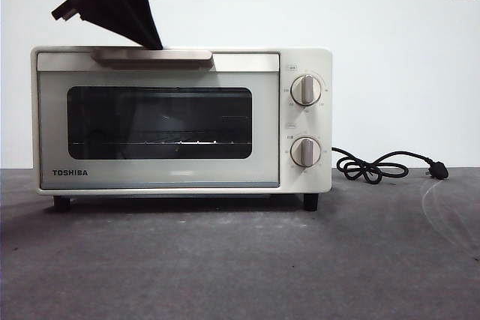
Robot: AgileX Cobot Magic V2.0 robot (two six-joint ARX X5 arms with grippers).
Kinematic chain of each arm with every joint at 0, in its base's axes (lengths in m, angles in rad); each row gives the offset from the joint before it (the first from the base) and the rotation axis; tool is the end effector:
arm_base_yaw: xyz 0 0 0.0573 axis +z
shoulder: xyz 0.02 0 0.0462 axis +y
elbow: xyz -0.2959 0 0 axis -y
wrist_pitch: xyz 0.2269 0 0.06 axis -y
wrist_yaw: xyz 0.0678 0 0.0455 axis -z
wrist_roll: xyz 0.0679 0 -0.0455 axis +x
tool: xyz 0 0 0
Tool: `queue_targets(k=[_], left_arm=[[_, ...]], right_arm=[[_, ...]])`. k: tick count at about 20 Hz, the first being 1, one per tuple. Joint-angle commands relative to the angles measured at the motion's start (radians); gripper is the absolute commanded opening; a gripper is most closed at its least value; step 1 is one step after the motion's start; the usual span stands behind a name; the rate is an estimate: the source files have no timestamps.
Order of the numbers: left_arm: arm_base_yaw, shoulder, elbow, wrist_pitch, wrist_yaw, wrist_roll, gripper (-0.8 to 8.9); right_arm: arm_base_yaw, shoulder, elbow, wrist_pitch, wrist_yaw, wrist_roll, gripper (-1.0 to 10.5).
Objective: Take the corn from the table,put the corn in the oven
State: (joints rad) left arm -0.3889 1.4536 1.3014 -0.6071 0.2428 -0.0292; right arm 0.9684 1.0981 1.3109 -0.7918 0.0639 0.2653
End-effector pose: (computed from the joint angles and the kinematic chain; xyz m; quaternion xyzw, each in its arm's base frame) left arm 0.2860 -0.1348 0.3302 0.0142 0.3738 -0.2831 0.8832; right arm 0.1213 0.1688 0.3993 -0.0256 0.3015 0.3823 0.8731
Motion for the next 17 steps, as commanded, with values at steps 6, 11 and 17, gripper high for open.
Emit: queue_targets(k=[6,11,17], left_arm=[[-0.011,0.009,0.000,-0.074,-0.068,0.050,-0.06],[-0.026,0.009,0.000,-0.163,-0.068,0.061,-0.06],[-0.073,0.009,0.000,-0.266,-0.075,0.069,-0.06]], right_arm=[[0.001,0.003,0.005,0.005,0.005,-0.025,-0.1],[0.001,0.003,0.005,0.006,0.005,-0.032,-0.1],[0.000,0.003,0.005,0.006,0.007,-0.035,-0.1]])
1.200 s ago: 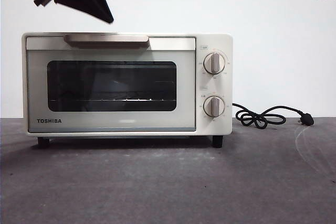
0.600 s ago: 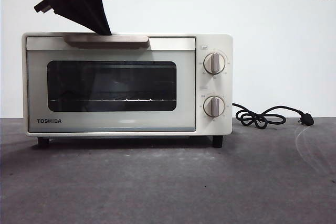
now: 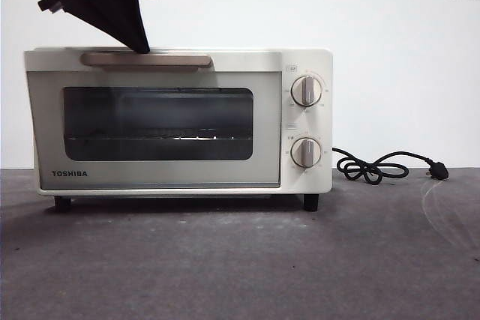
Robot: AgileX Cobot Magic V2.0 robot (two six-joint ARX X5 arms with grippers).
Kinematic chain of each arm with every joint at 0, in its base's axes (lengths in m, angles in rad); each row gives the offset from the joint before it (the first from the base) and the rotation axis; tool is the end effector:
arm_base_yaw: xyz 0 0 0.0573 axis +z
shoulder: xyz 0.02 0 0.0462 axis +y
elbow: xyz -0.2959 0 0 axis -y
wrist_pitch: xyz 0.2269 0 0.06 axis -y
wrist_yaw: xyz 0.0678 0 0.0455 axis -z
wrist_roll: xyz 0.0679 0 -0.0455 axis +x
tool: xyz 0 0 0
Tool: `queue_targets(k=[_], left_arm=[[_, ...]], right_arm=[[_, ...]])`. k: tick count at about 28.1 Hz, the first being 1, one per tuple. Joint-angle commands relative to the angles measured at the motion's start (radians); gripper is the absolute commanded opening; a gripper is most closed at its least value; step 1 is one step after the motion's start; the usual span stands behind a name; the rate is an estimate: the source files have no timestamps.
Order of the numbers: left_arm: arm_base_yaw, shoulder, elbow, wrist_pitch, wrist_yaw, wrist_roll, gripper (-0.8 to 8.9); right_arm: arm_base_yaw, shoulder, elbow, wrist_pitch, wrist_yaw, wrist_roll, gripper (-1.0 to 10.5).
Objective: Take the corn from the table,put the corn in the oven
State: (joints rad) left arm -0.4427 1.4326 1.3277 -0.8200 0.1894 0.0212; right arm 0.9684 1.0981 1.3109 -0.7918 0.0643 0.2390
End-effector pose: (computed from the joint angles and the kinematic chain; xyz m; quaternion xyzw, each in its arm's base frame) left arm 0.2585 -0.1367 0.3251 0.0654 0.4396 -0.2828 0.8500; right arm 0.1214 0.1688 0.3993 -0.0372 0.2964 0.3861 0.8728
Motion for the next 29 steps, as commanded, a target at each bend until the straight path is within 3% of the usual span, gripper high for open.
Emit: queue_targets(k=[1,11,25,29], left_arm=[[-0.032,0.030,-0.026,-0.068,-0.032,0.019,-0.06],[-0.167,-0.017,-0.026,-0.167,-0.165,0.008,-0.06],[-0.233,-0.299,-0.026,-0.191,-0.169,-0.036,-0.06],[-0.235,-0.394,-0.026,-0.214,-0.217,-0.041,-0.06]], right_arm=[[0.000,0.003,0.005,0.006,0.007,-0.009,-0.1],[0.000,0.003,0.005,-0.003,0.006,-0.008,-0.1],[0.000,0.007,0.005,-0.002,0.005,-0.017,-0.1],[0.001,0.020,0.005,0.058,-0.002,-0.036,-0.1]])
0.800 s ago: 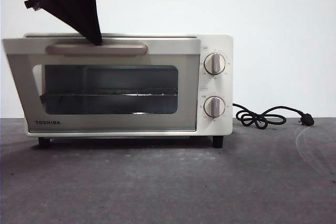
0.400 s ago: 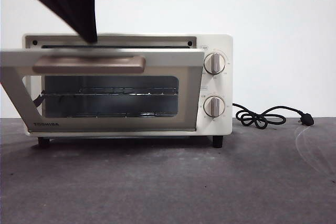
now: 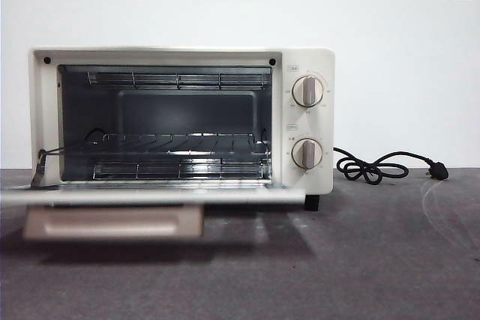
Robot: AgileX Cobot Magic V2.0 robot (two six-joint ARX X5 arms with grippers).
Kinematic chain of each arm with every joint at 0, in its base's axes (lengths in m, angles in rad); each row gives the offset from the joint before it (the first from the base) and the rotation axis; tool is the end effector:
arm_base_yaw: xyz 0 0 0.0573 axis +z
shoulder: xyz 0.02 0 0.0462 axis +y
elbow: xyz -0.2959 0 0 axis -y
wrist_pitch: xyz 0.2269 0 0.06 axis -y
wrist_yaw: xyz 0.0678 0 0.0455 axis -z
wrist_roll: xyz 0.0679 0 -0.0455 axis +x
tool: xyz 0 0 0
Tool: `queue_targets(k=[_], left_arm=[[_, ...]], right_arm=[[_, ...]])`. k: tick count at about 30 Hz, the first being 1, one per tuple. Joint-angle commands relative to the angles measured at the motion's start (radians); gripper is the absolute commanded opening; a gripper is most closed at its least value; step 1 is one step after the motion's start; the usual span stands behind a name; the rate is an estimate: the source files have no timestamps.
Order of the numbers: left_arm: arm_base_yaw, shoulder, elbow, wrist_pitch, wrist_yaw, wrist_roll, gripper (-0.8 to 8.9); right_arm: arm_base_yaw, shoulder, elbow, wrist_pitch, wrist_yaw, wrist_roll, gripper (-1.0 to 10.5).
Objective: Take the corn from the table,put the corn in the oven
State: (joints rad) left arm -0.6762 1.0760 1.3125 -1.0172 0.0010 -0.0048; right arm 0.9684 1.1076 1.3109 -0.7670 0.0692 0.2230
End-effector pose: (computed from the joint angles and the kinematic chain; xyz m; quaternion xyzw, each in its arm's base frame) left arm 0.1422 -0.1142 0.3799 0.1239 0.3598 -0.3063 0.8726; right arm 0.1243 0.1724 0.4004 -0.0408 0.2865 0.3880 0.8751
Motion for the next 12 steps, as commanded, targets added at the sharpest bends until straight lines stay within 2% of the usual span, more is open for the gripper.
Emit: queue_targets(k=[1,7,12], left_arm=[[-0.003,-0.059,-0.011,-0.027,-0.043,-0.018,-0.06],[-0.004,-0.174,-0.011,-0.098,-0.137,-0.026,-0.06],[-0.004,-0.264,-0.011,-0.166,-0.217,-0.054,-0.06]], right_arm=[[0.001,0.014,0.005,0.054,-0.013,-0.029,-0.1],[0.006,0.071,0.005,0.181,-0.082,-0.088,-0.1],[0.036,0.154,0.005,0.305,-0.088,-0.157,-0.1]])
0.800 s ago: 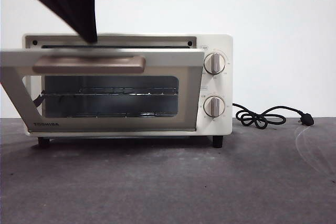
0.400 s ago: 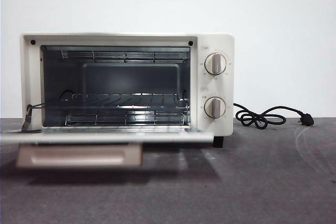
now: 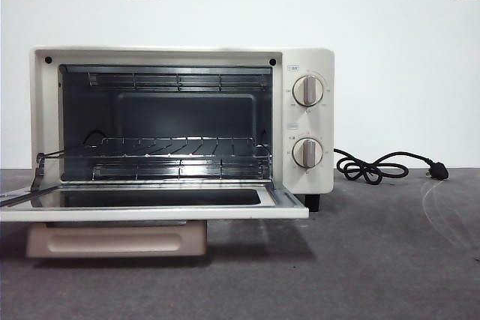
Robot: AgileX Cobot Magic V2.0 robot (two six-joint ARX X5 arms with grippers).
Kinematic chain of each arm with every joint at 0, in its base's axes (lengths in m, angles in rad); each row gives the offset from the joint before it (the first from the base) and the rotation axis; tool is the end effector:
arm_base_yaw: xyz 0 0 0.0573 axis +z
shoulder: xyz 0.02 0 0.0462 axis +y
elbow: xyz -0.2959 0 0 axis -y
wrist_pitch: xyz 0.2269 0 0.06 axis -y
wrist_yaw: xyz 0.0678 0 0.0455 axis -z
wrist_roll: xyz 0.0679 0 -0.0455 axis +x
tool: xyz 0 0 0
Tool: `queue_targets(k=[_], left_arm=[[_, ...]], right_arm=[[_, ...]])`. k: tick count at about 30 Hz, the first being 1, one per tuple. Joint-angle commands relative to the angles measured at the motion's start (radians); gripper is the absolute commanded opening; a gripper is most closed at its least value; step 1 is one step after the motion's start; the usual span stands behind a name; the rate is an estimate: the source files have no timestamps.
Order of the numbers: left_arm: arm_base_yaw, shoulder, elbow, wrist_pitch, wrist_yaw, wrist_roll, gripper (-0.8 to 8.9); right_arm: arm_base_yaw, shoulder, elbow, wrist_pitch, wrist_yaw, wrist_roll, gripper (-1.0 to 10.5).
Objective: Take the corn from the table,put the corn in the oven
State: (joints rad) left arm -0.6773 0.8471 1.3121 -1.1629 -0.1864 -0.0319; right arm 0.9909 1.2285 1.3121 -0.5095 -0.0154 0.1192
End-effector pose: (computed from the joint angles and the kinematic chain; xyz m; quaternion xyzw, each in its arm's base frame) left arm 0.0882 -0.0548 0.3942 0.1286 0.3141 -0.2234 0.9137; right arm 0.1445 0.2225 0.4049 -0.0479 0.2144 0.4593 0.8607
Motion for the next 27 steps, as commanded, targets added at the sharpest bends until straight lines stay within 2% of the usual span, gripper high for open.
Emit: queue_targets(k=[1,5,9,16,24,27], left_arm=[[-0.003,-0.058,-0.011,-0.035,-0.045,-0.035,-0.06],[-0.003,-0.142,-0.011,-0.104,-0.114,-0.082,-0.06],[-0.003,-0.236,-0.019,-0.163,-0.201,-0.129,-0.06],[-0.003,-0.414,-0.076,-0.161,-0.200,-0.169,-0.06],[-0.005,-0.514,-0.134,-0.161,-0.135,-0.175,-0.06],[-0.005,-0.518,-0.149,-0.161,-0.119,-0.175,-0.06]], right_arm=[[0.023,0.055,0.003,0.077,-0.003,-0.071,-0.1],[0.053,0.139,0.003,0.171,0.023,-0.159,-0.1],[0.088,0.235,0.003,0.233,0.136,-0.295,-0.1],[0.104,0.389,0.003,0.310,0.203,-0.465,-0.1],[0.095,0.540,0.003,0.379,0.392,-0.732,-0.1],[0.091,0.586,0.003,0.414,0.468,-0.802,-0.1]])
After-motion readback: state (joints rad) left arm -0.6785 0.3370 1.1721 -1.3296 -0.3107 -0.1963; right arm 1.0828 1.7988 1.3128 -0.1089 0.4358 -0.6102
